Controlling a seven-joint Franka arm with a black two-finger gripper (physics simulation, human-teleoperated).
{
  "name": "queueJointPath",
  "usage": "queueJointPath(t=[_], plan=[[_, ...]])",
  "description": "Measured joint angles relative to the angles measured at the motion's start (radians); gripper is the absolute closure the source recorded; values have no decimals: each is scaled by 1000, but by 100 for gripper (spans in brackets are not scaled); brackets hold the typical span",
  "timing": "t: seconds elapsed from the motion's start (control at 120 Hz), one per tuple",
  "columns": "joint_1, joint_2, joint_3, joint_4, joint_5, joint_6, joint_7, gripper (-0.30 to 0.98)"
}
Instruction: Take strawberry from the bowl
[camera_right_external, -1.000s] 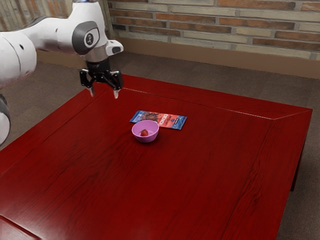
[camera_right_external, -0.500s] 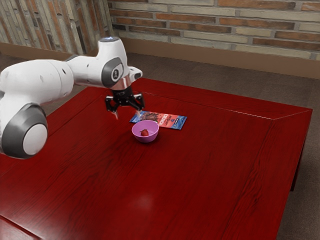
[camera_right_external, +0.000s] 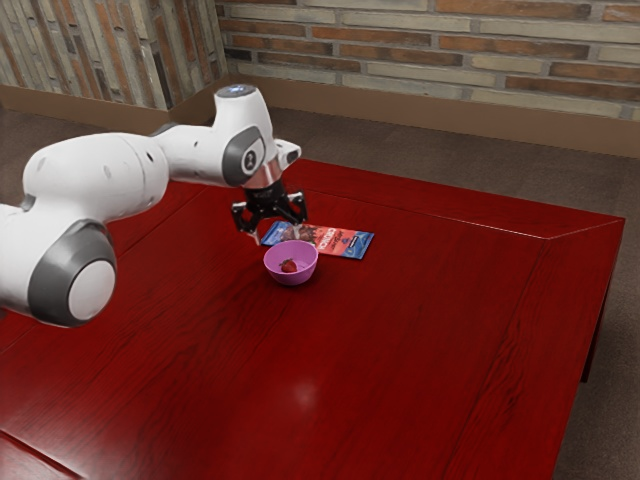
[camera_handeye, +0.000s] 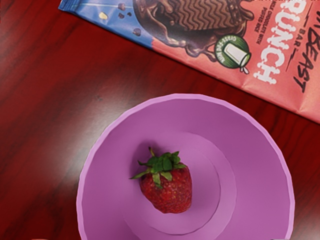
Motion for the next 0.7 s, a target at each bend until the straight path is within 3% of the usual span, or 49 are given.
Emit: queueJointPath(t=[0.392,0.7], plan=[[9,88,-7,92,0,-2,-59,18],[4,96,-8,91,1,1,-84,30]])
